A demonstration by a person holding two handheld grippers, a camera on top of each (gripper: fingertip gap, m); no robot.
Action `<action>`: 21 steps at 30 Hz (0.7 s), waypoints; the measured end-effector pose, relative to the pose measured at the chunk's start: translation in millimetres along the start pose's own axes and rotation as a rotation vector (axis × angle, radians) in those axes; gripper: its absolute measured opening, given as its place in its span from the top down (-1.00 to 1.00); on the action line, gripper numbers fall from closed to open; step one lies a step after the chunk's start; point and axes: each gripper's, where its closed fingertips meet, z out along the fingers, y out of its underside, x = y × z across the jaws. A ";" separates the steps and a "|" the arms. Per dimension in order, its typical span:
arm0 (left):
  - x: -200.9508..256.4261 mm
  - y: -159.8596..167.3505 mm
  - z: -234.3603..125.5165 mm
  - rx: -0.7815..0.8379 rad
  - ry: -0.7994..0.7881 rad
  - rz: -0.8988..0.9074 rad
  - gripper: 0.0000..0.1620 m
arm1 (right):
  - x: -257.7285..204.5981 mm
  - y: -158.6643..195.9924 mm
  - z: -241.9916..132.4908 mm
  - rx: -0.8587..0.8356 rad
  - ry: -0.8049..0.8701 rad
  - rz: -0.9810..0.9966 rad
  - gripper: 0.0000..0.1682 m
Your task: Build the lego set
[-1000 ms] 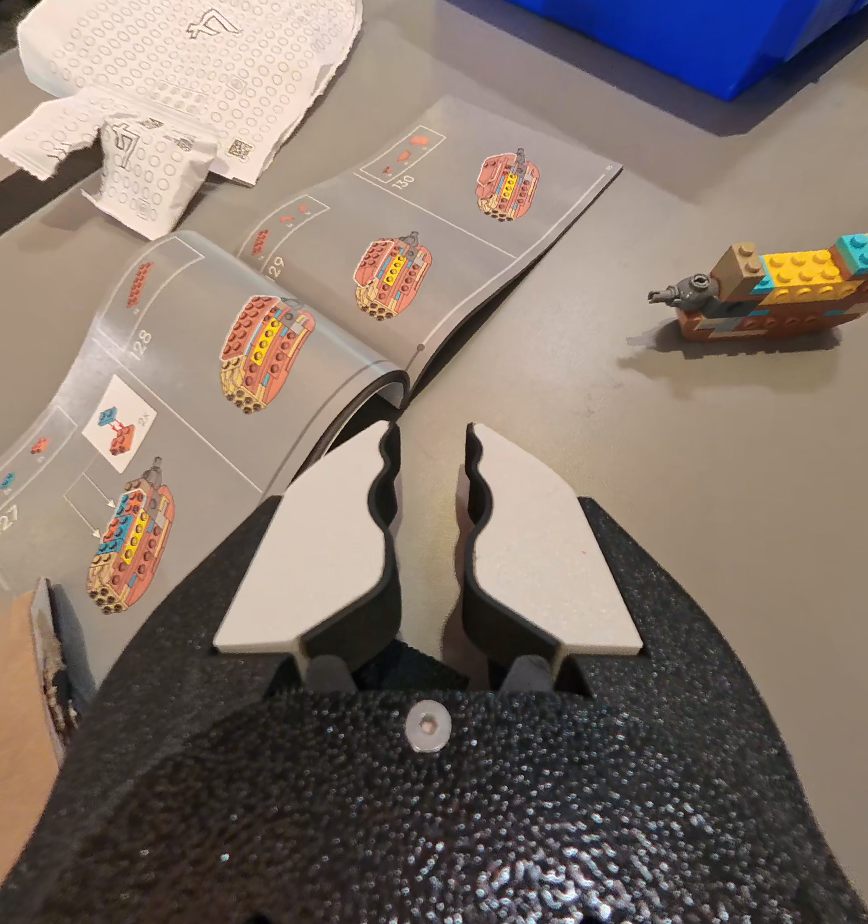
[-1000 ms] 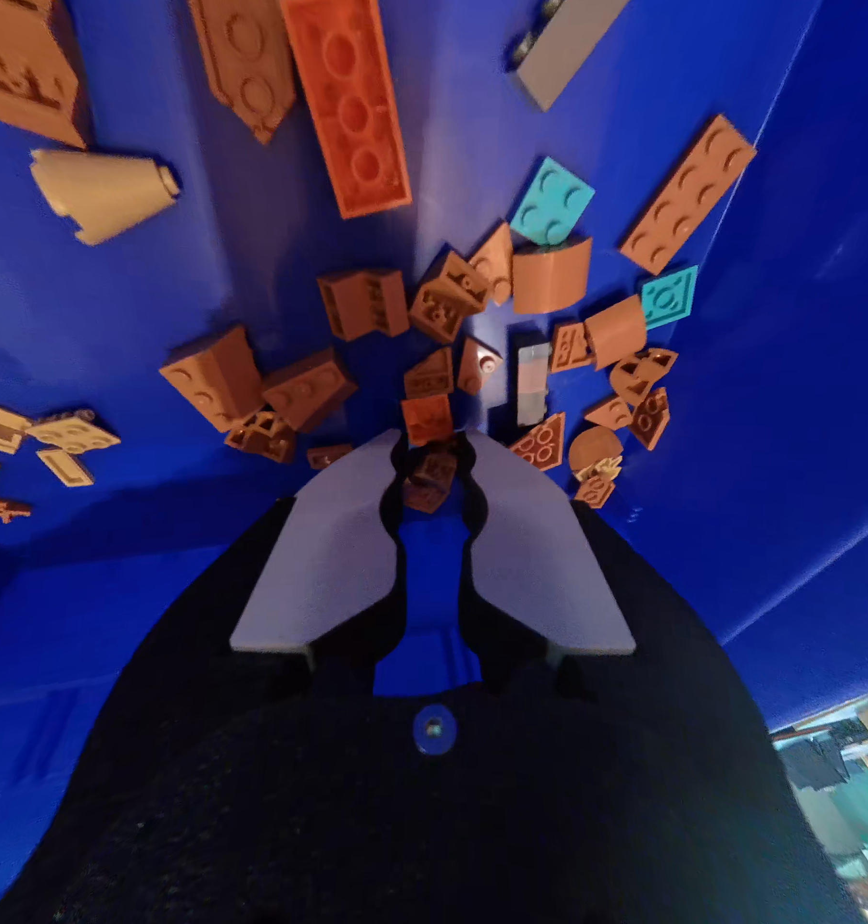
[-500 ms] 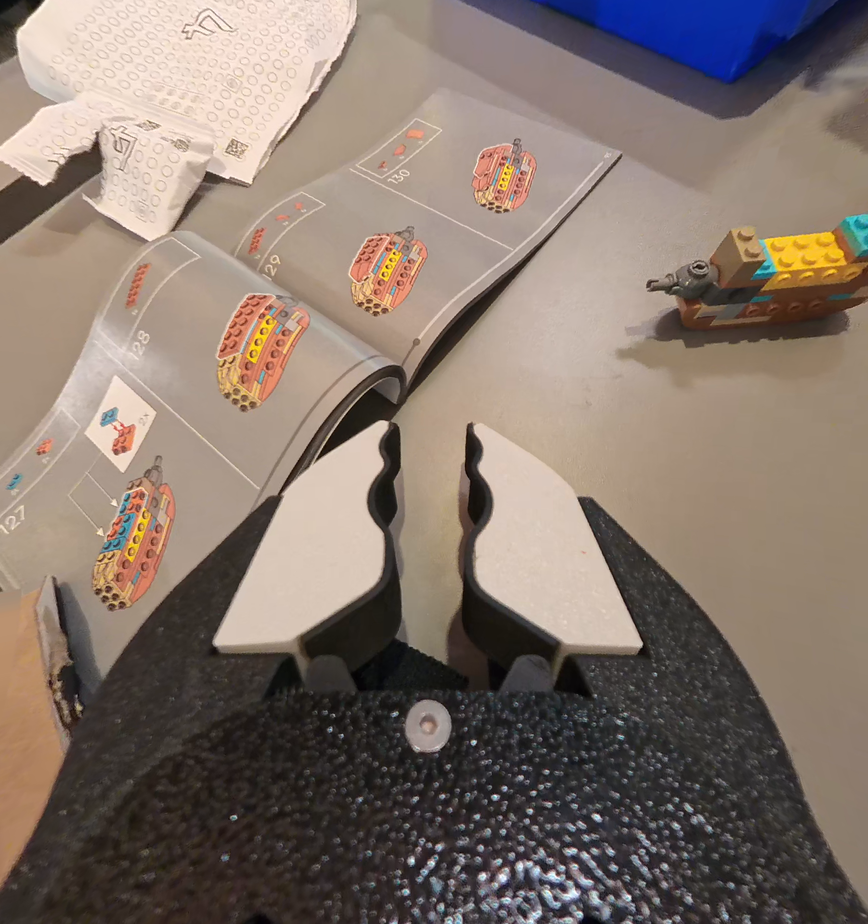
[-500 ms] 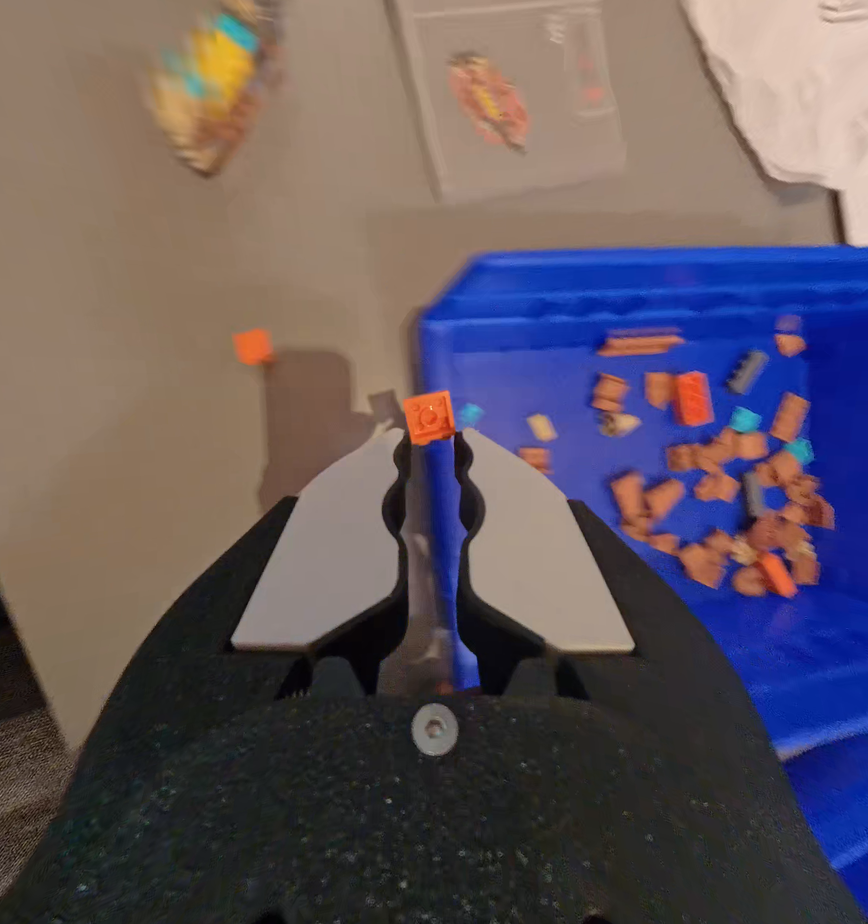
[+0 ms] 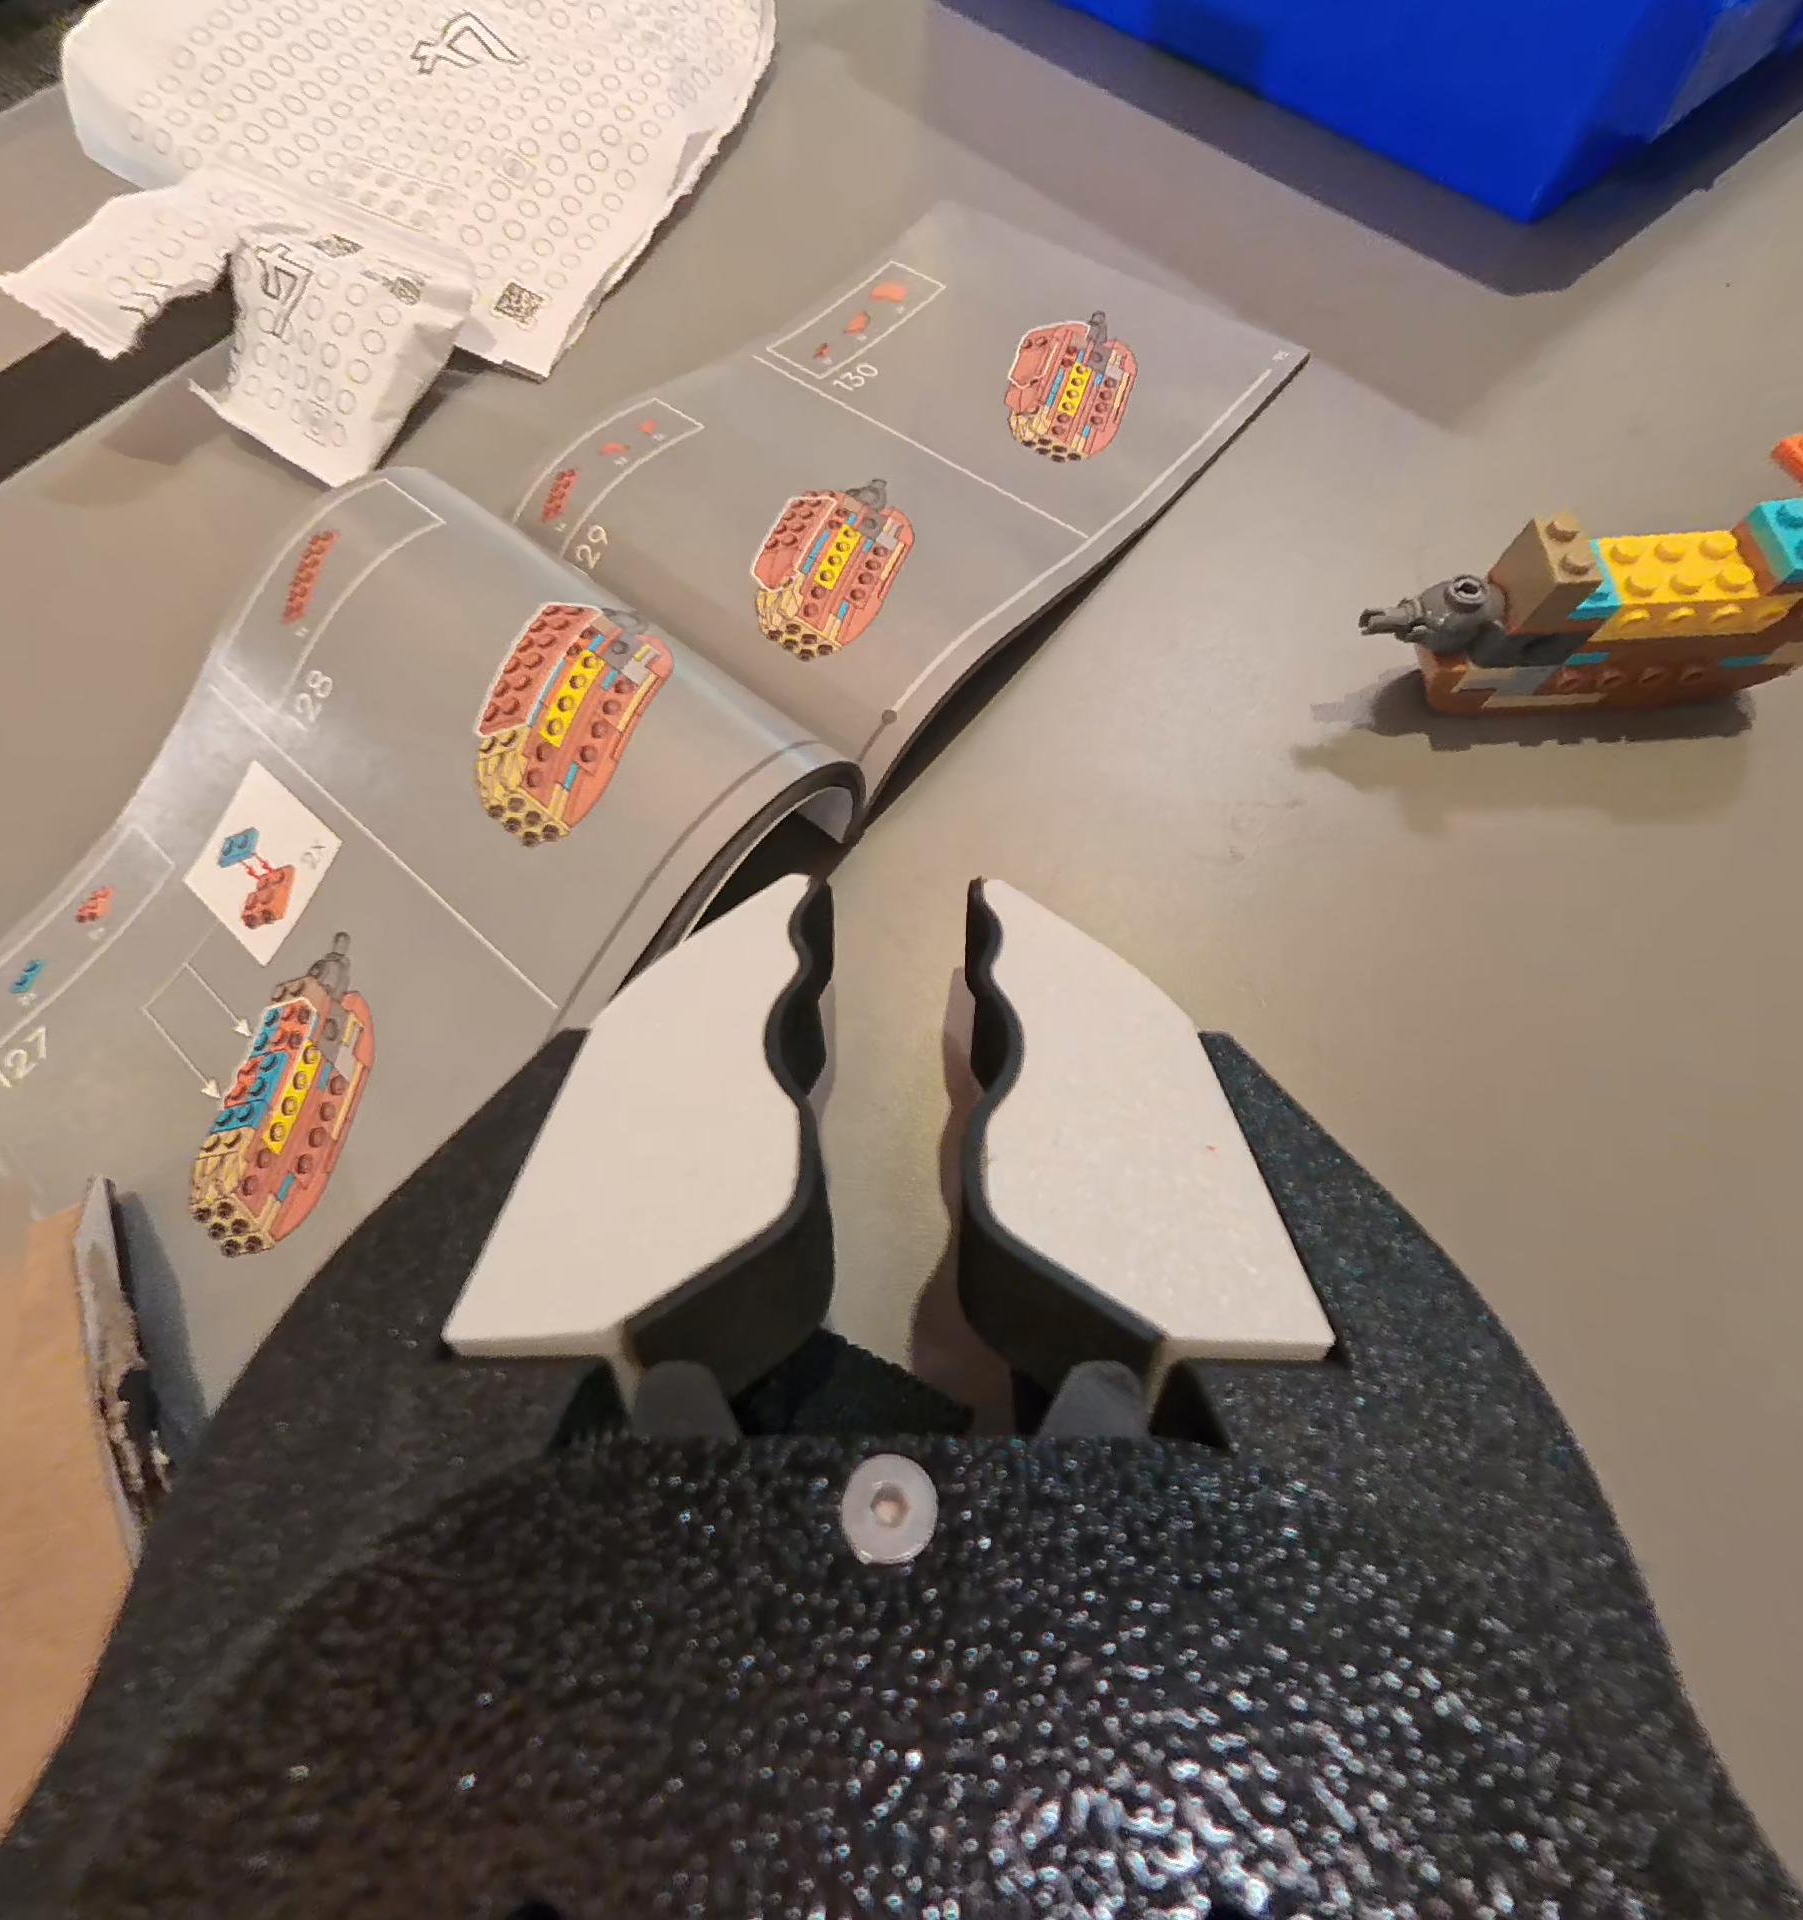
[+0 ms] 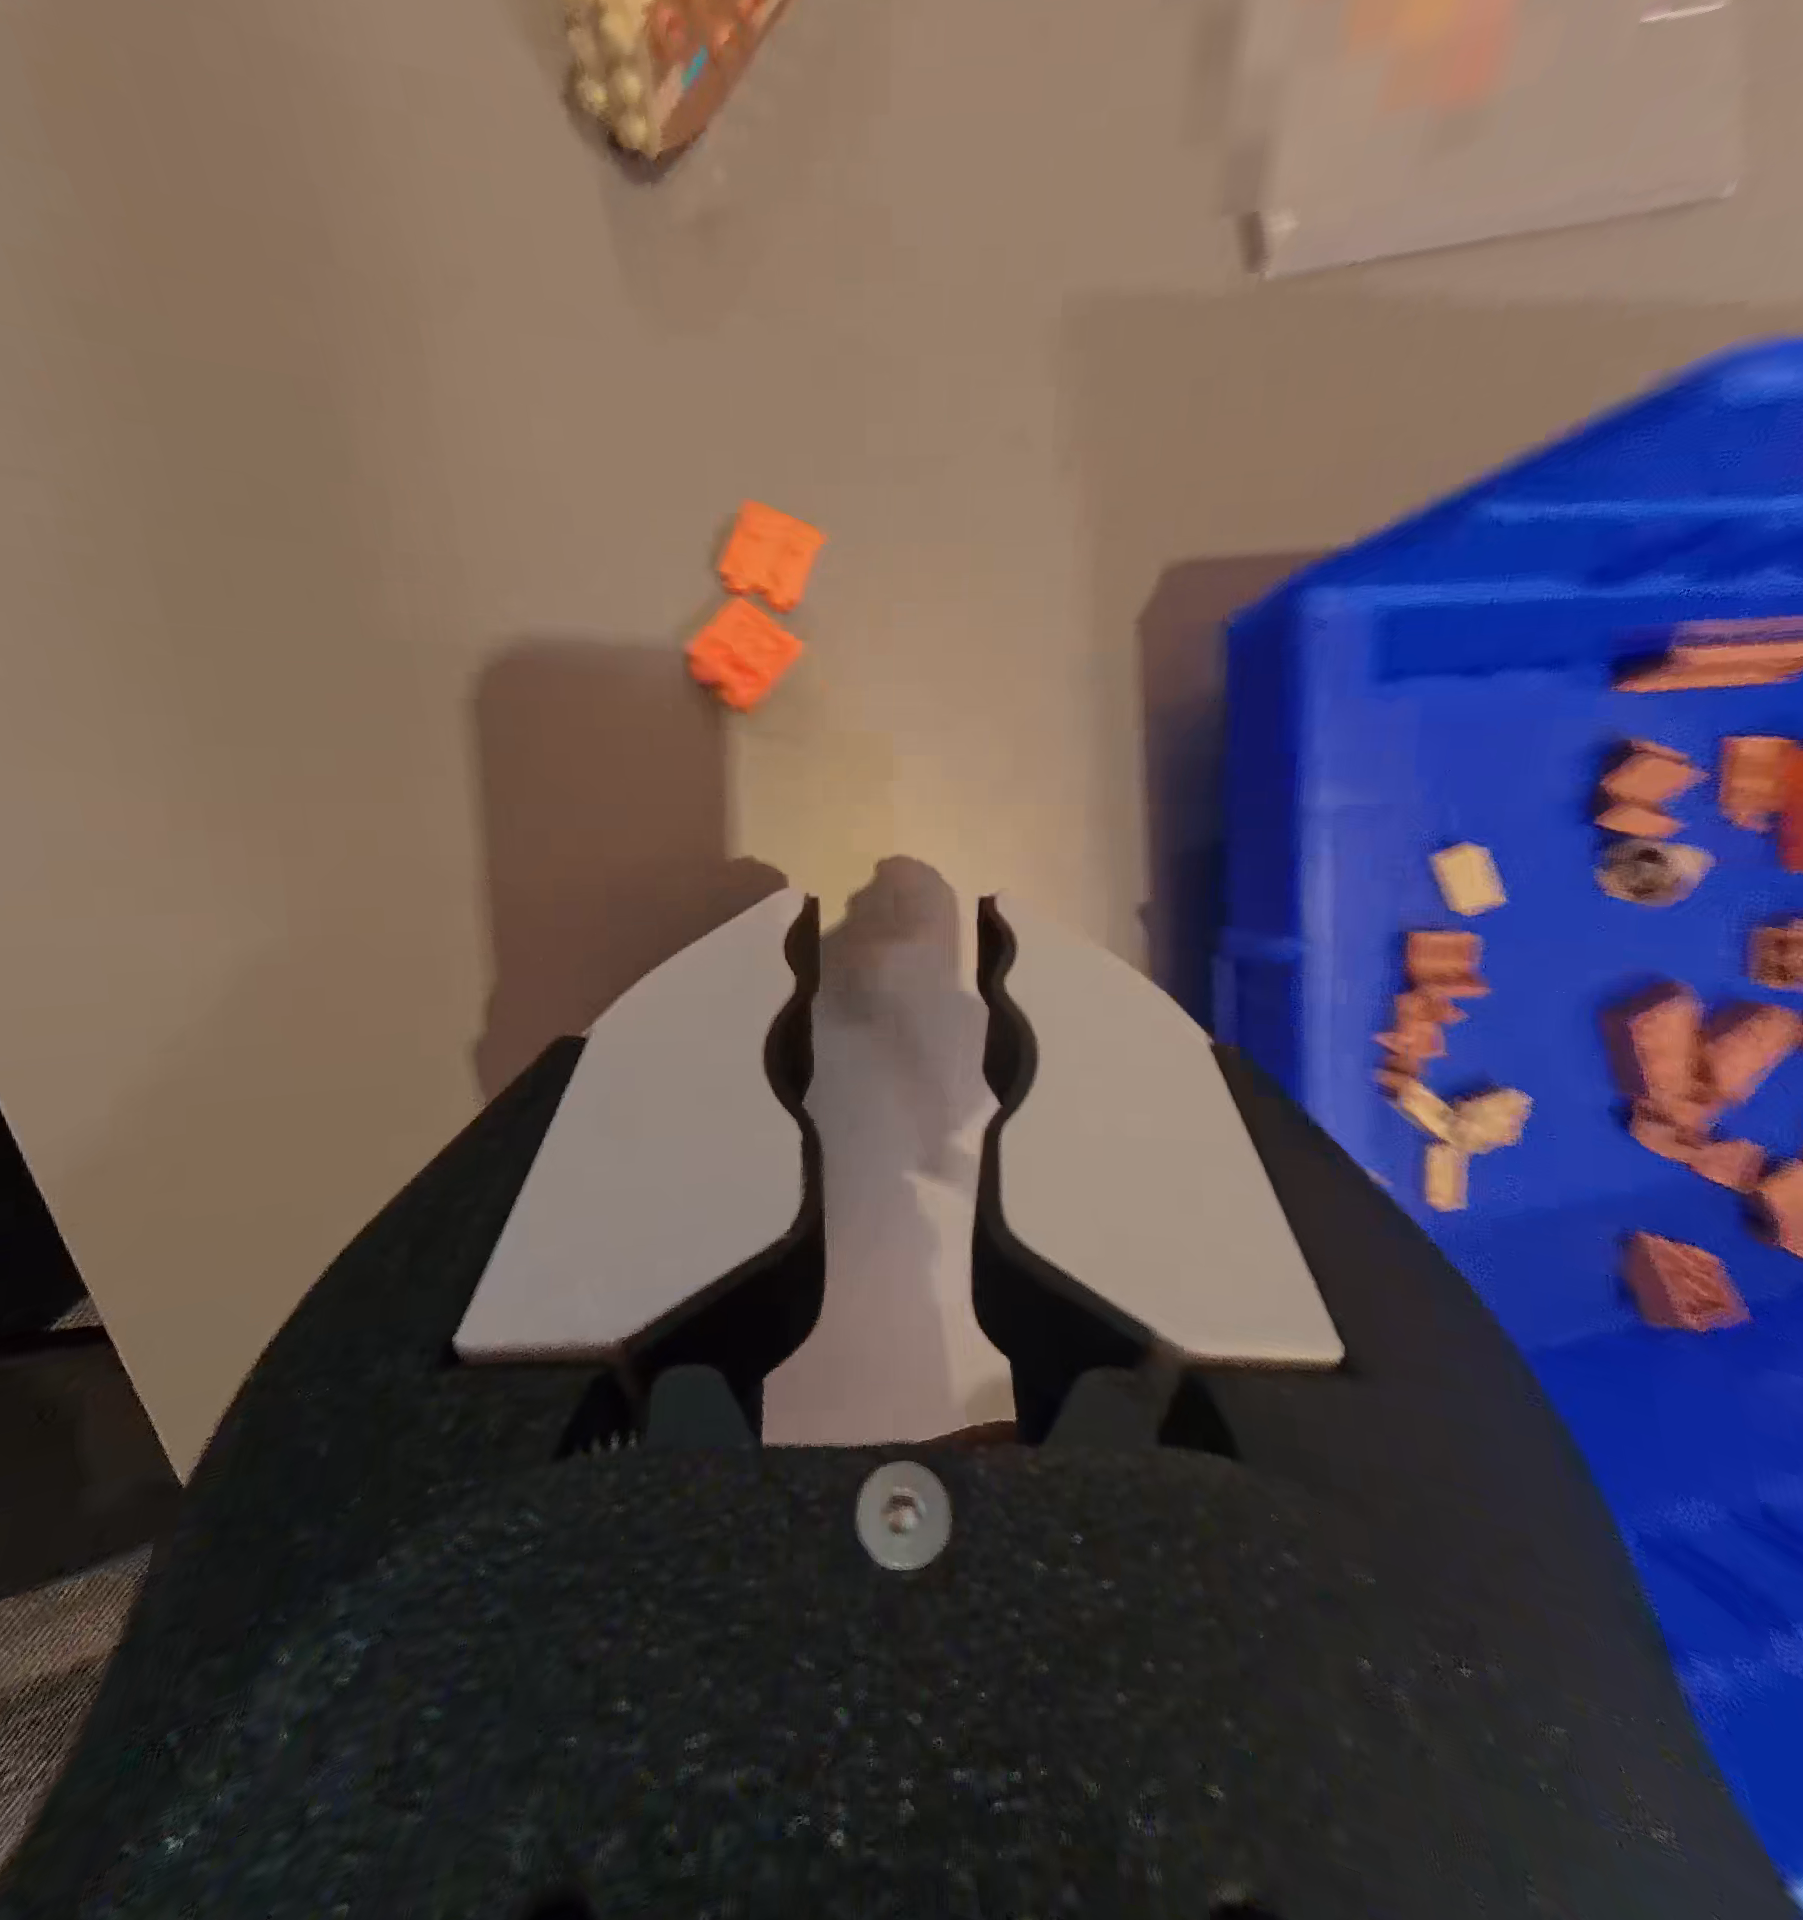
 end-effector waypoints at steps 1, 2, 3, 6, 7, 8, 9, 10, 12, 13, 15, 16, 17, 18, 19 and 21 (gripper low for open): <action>-0.7 0.3 0.3 -0.003 0.001 -0.007 0.71 | 12.0 0.4 -13.2 0.017 0.016 -0.002 0.66; -1.8 0.4 0.7 -0.005 0.000 -0.014 0.71 | 25.5 1.8 -26.7 0.028 0.037 -0.011 0.66; -3.5 0.3 1.1 -0.005 -0.002 -0.023 0.71 | 41.2 4.7 -39.5 0.029 0.065 -0.026 0.68; -9.1 -1.6 2.4 0.001 -0.013 -0.054 0.71 | 87.8 19.6 -65.7 -0.015 0.121 -0.101 0.69; -11.9 -2.9 2.8 0.007 -0.027 -0.055 0.71 | 99.8 24.7 -69.7 -0.034 0.114 -0.138 0.69; -13.8 -4.3 3.3 0.014 -0.035 -0.050 0.75 | 109.6 29.3 -71.9 -0.050 0.095 -0.185 0.69; -15.7 -6.3 3.8 0.023 -0.047 -0.040 0.77 | 118.0 33.6 -72.3 -0.063 0.065 -0.234 0.69; -18.7 -9.6 3.9 0.040 -0.072 -0.023 0.79 | 125.7 37.5 -71.7 -0.072 0.030 -0.279 0.69; -24.9 -17.2 4.2 0.079 -0.138 0.022 0.81 | 139.1 42.5 -68.1 -0.072 -0.055 -0.326 0.69; -26.9 -20.3 4.9 0.091 -0.167 0.042 0.81 | 144.7 43.4 -66.1 -0.061 -0.099 -0.340 0.69; -29.7 -27.6 4.7 0.125 -0.232 0.088 0.80 | 153.6 44.4 -62.8 -0.031 -0.180 -0.365 0.70; -28.9 -30.5 4.8 0.138 -0.255 0.113 0.80 | 157.0 44.4 -61.1 -0.010 -0.214 -0.377 0.71; -27.4 -32.0 5.5 0.142 -0.271 0.135 0.79 | 159.9 44.2 -58.9 0.012 -0.241 -0.388 0.72; -26.0 -32.2 6.8 0.136 -0.285 0.157 0.79 | 162.4 44.3 -55.9 0.028 -0.261 -0.399 0.72; -25.6 -31.7 8.4 0.125 -0.305 0.175 0.79 | 164.4 44.5 -52.3 0.040 -0.275 -0.411 0.74; -25.2 -31.0 11.9 0.102 -0.337 0.200 0.79 | 164.9 44.4 -44.7 0.053 -0.300 -0.434 0.73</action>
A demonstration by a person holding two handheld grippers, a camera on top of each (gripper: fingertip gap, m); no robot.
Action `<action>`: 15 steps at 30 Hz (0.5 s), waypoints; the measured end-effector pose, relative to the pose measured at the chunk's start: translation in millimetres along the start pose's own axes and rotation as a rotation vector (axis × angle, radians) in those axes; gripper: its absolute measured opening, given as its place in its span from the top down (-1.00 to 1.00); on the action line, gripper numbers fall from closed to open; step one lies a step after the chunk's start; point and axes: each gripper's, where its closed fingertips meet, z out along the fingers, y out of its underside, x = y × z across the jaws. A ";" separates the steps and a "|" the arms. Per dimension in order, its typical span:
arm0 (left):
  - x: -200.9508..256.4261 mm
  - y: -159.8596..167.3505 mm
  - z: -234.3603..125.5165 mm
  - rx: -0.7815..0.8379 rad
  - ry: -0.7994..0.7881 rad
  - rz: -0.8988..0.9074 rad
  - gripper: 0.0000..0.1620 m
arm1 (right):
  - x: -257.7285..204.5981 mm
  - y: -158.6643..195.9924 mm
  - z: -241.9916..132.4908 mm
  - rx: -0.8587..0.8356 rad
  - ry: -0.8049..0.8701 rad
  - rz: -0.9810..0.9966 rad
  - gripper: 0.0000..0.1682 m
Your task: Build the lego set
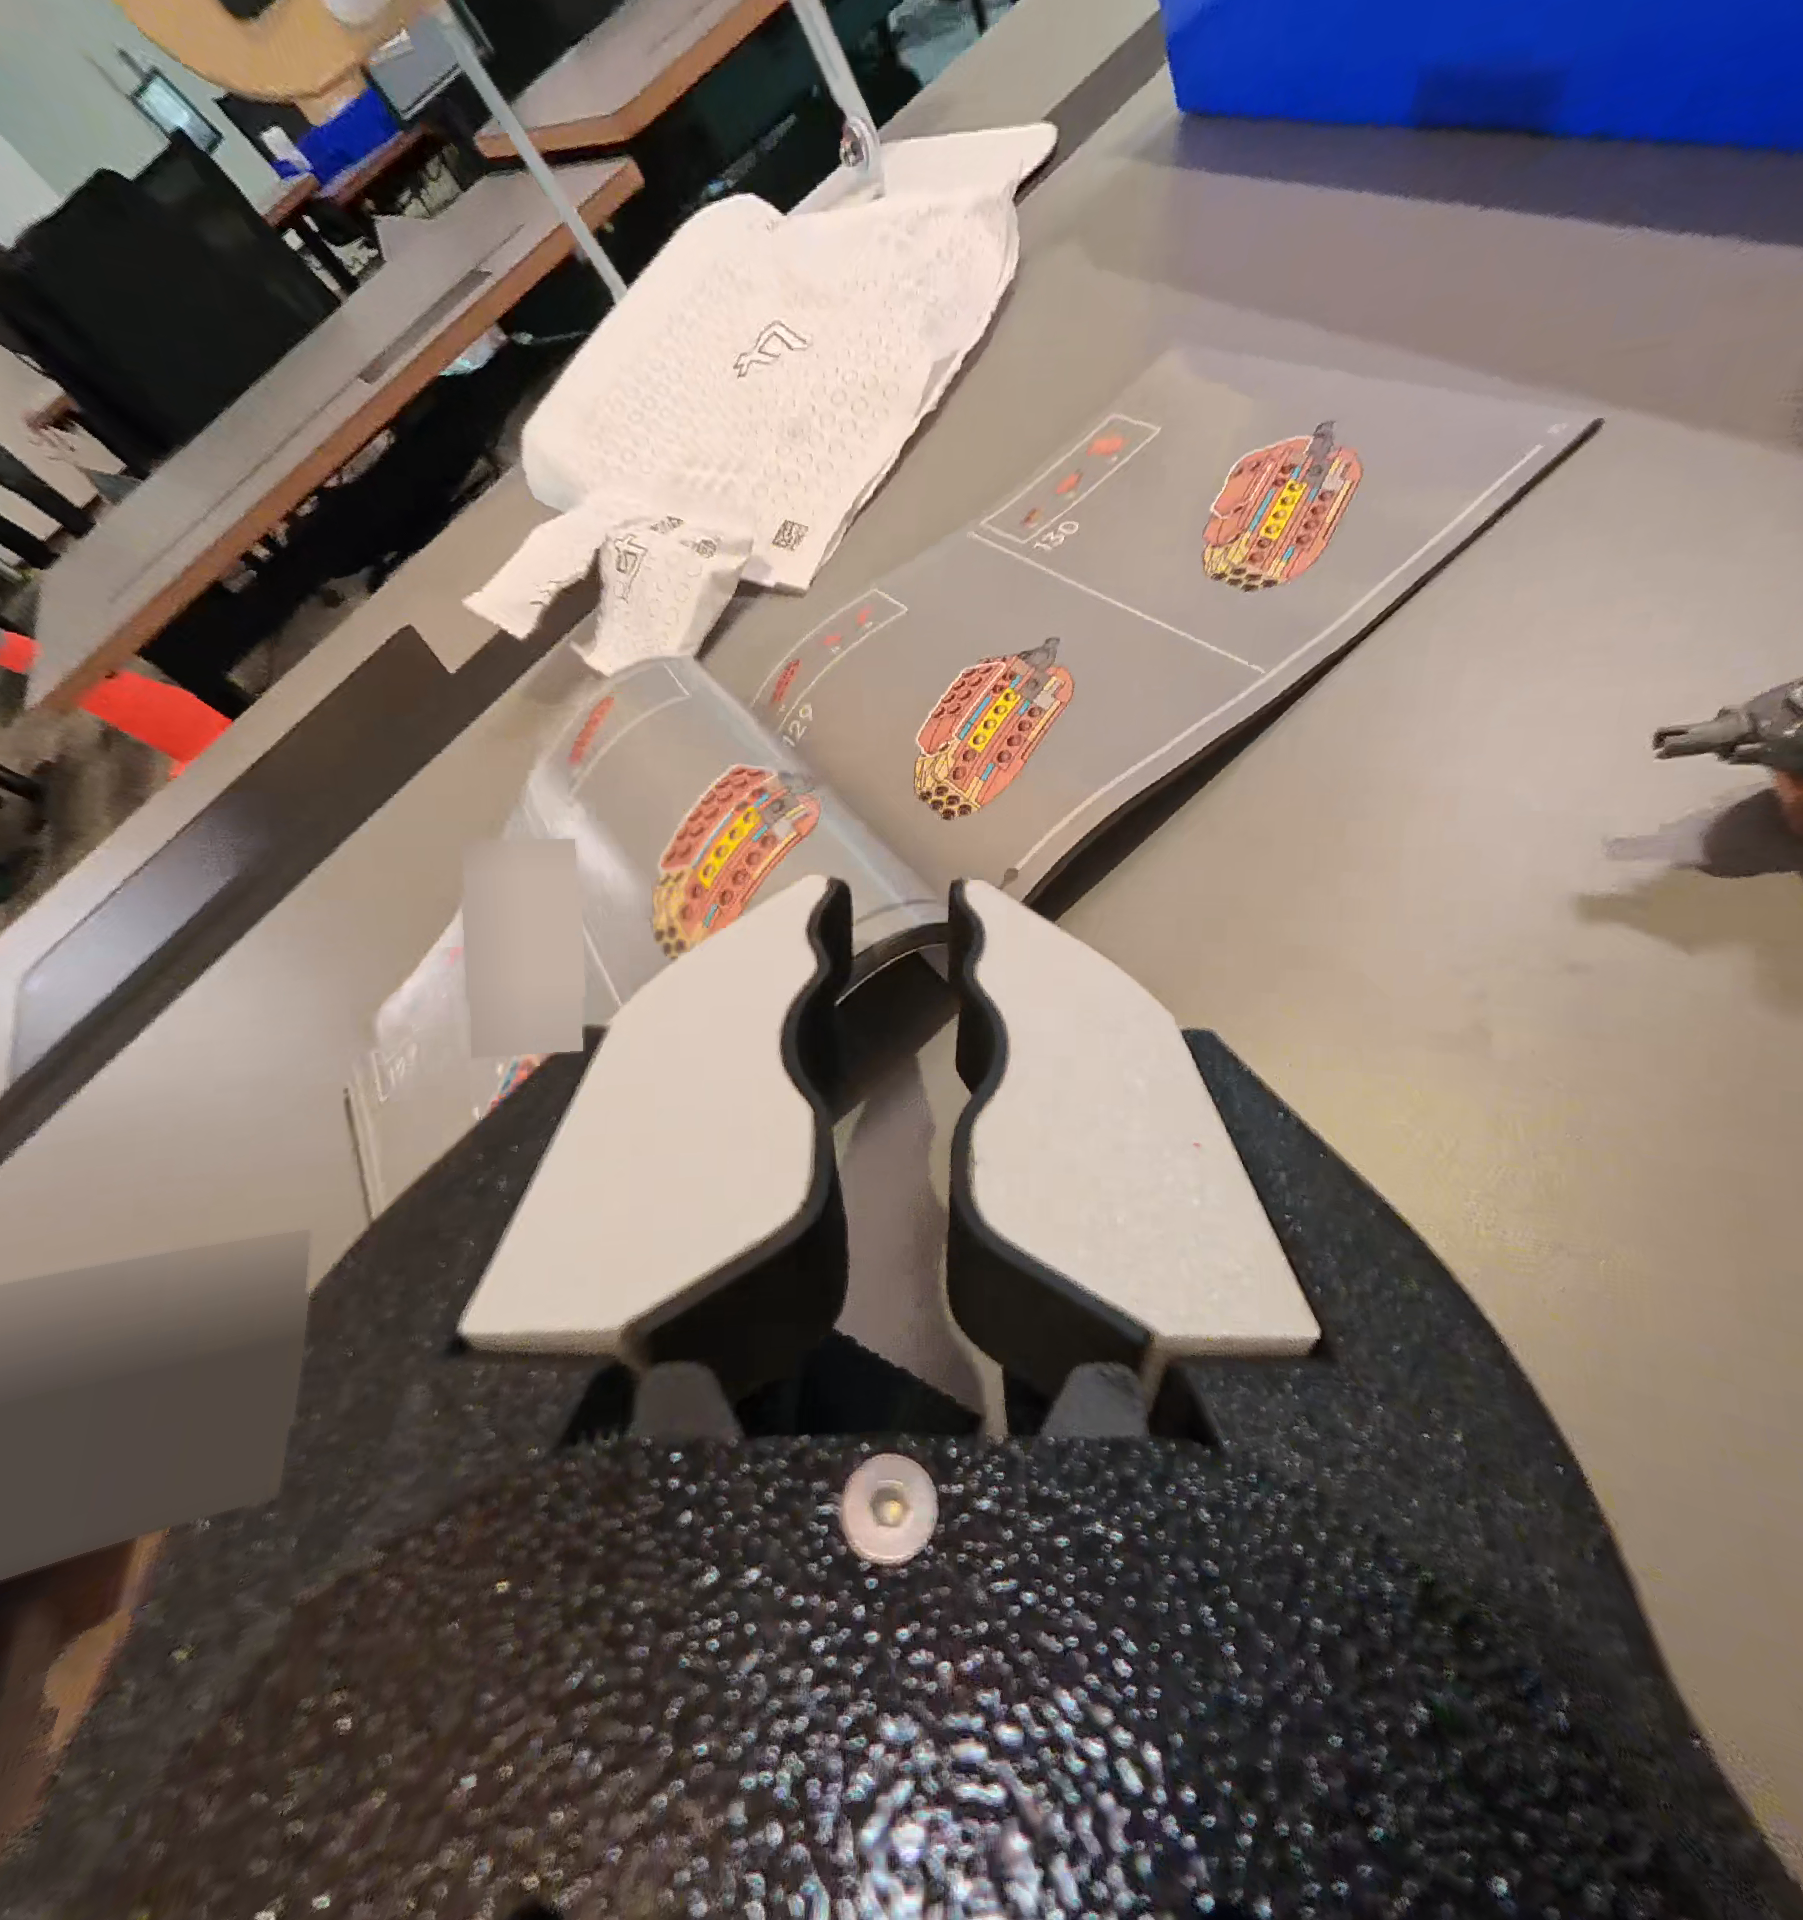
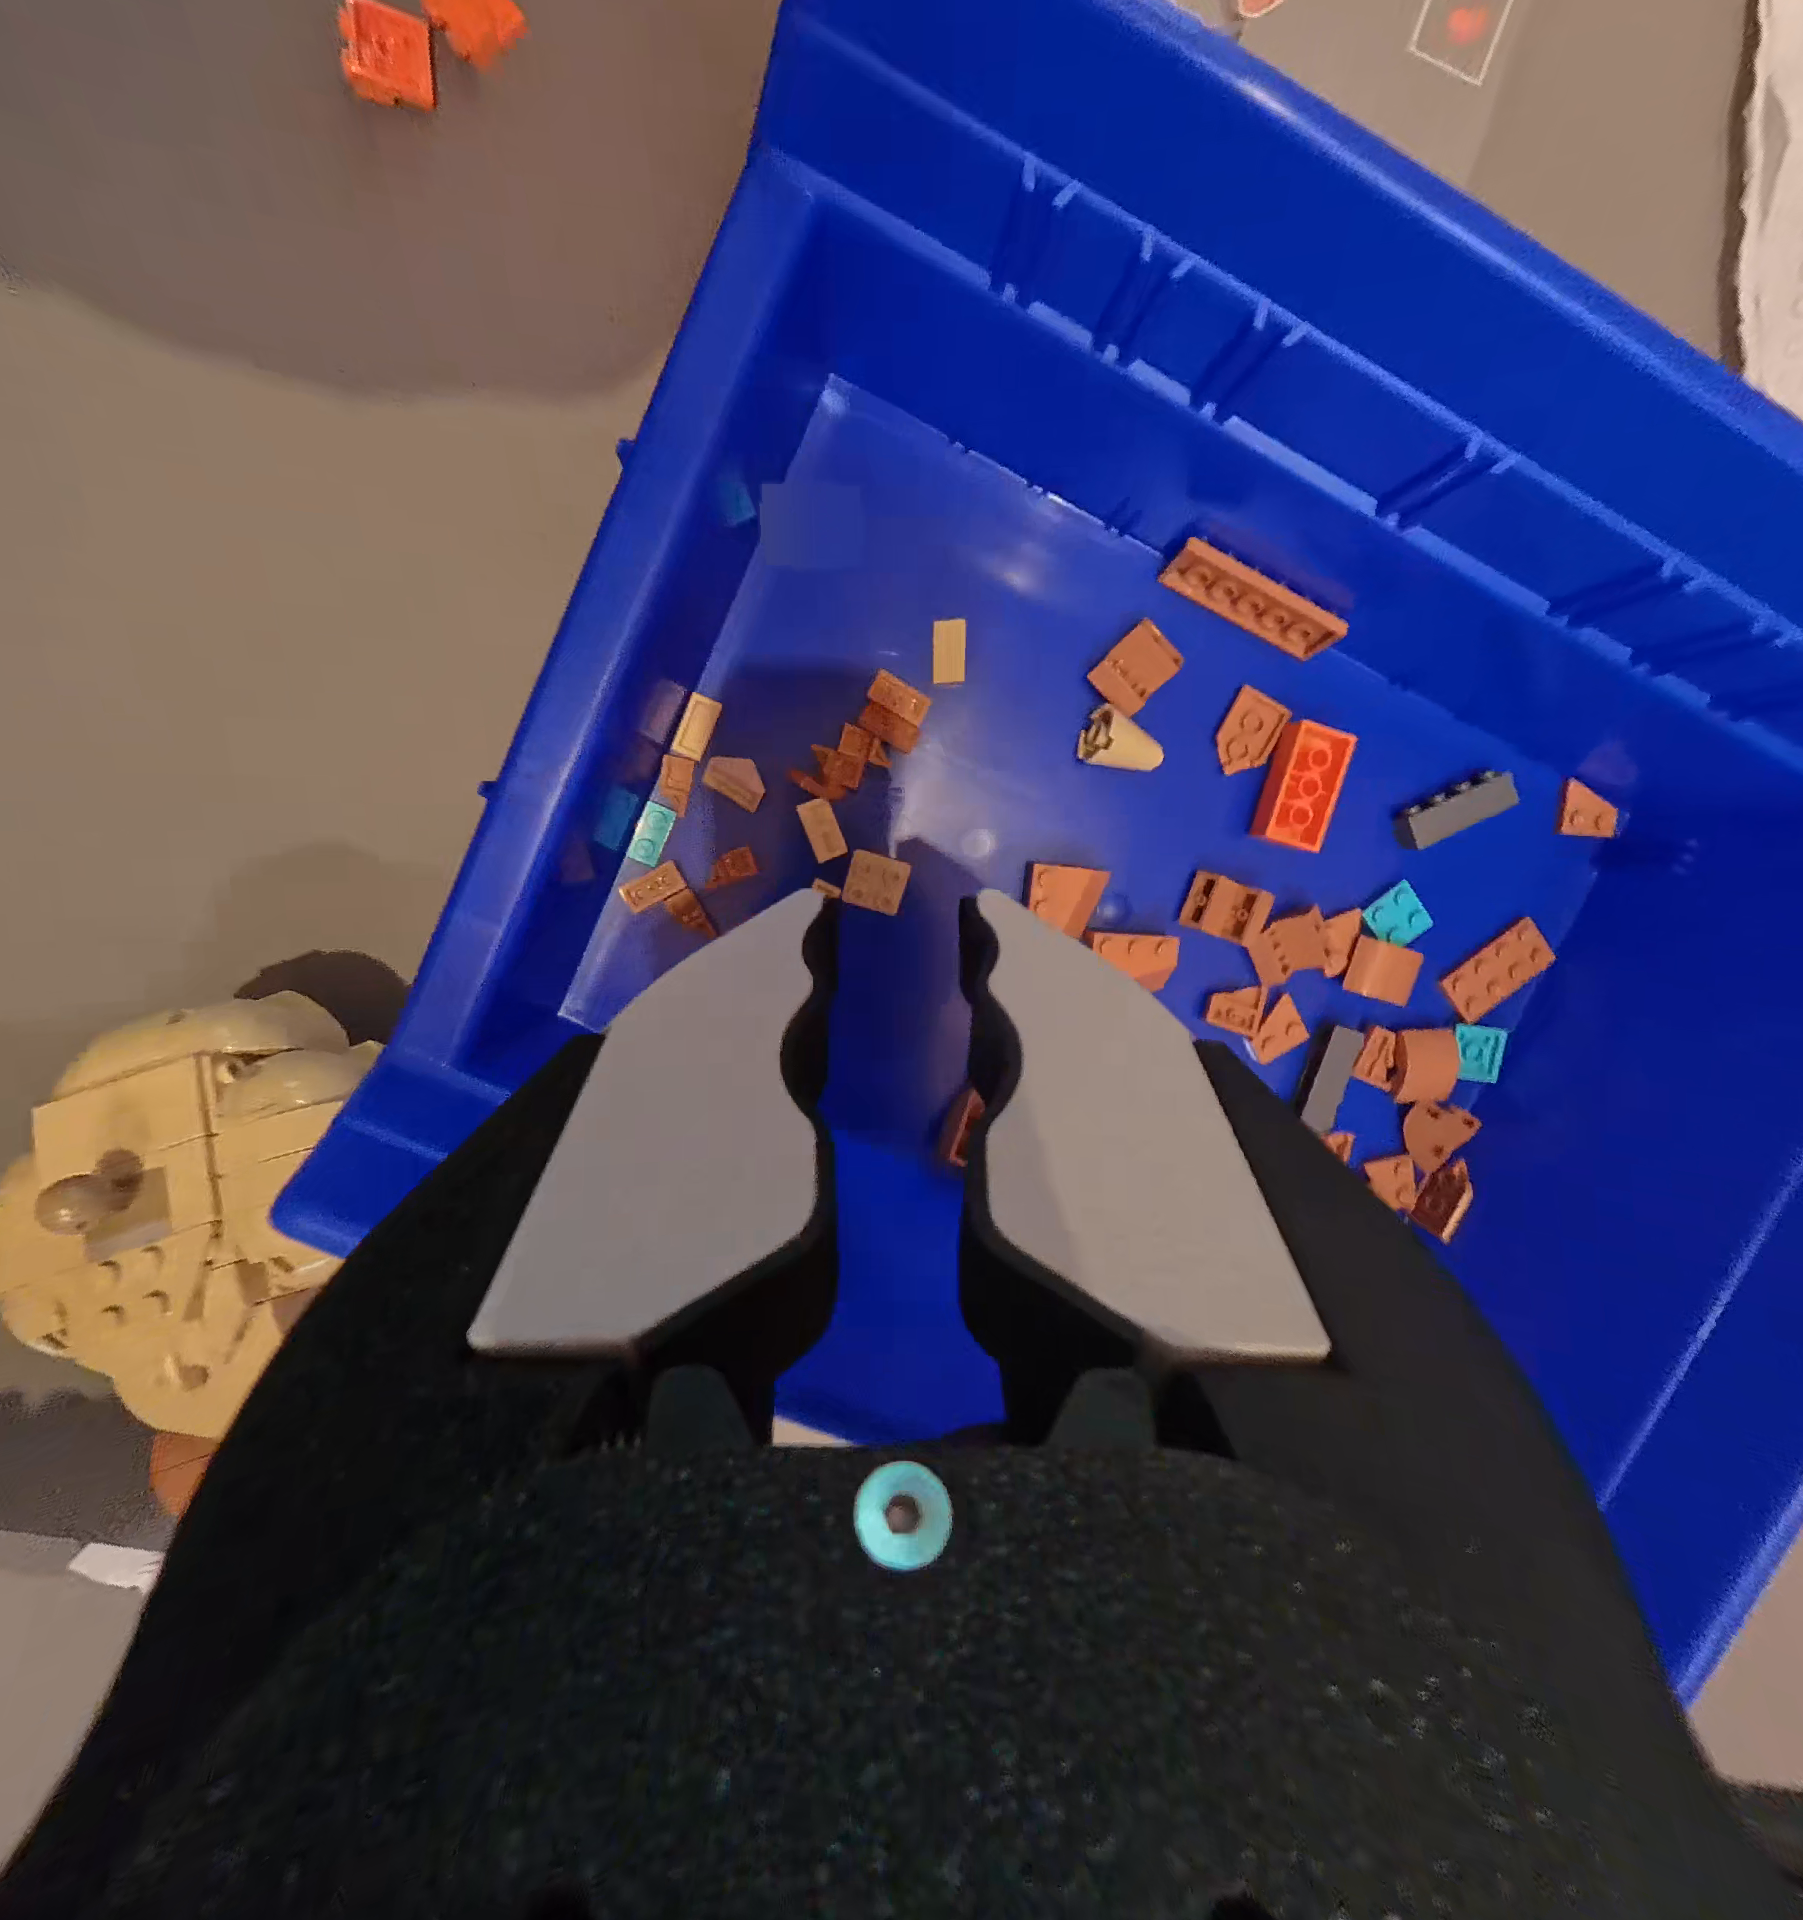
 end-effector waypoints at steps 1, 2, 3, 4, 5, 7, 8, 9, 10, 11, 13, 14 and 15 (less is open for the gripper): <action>0.6 0.7 1.7 -0.012 -0.010 0.011 0.79 | -0.2 -0.4 3.4 0.004 -0.015 -0.012 0.73; 1.3 2.0 3.5 -0.026 -0.015 0.023 0.79 | -1.5 -1.7 6.7 0.008 -0.034 -0.026 0.73; 2.1 3.8 5.1 -0.041 -0.016 0.033 0.79 | -3.0 -3.8 9.8 0.014 -0.055 -0.039 0.73; 3.0 5.1 6.3 -0.052 -0.012 0.038 0.79 | -3.6 -6.4 12.9 0.019 -0.074 -0.047 0.73; 2.8 5.5 7.1 -0.055 -0.011 0.040 0.79 | -3.3 -9.2 16.3 0.019 -0.091 -0.051 0.73; 2.0 4.8 7.2 -0.050 -0.011 0.038 0.79 | -3.5 -13.6 24.7 0.008 -0.133 -0.050 0.72; 1.7 4.4 6.9 -0.047 -0.011 0.036 0.79 | -4.9 -15.1 29.7 -0.005 -0.157 -0.051 0.72; 1.7 4.1 6.6 -0.044 -0.011 0.034 0.79 | -6.1 -17.1 36.1 -0.014 -0.178 -0.057 0.72; 1.6 3.9 6.5 -0.042 -0.011 0.034 0.79 | -7.3 -20.9 44.1 -0.013 -0.196 -0.066 0.72; 2.0 4.1 6.6 -0.044 -0.009 0.034 0.79 | -10.0 -25.0 53.2 -0.012 -0.223 -0.068 0.71; 2.5 4.9 7.1 -0.050 -0.009 0.040 0.79 | -14.6 -29.8 72.3 -0.039 -0.259 -0.075 0.71; 2.6 5.2 7.3 -0.053 -0.011 0.044 0.79 | -16.5 -31.8 80.4 -0.048 -0.265 -0.096 0.70; 3.0 5.6 7.6 -0.056 -0.012 0.049 0.79 | -18.7 -34.1 86.8 -0.049 -0.271 -0.119 0.70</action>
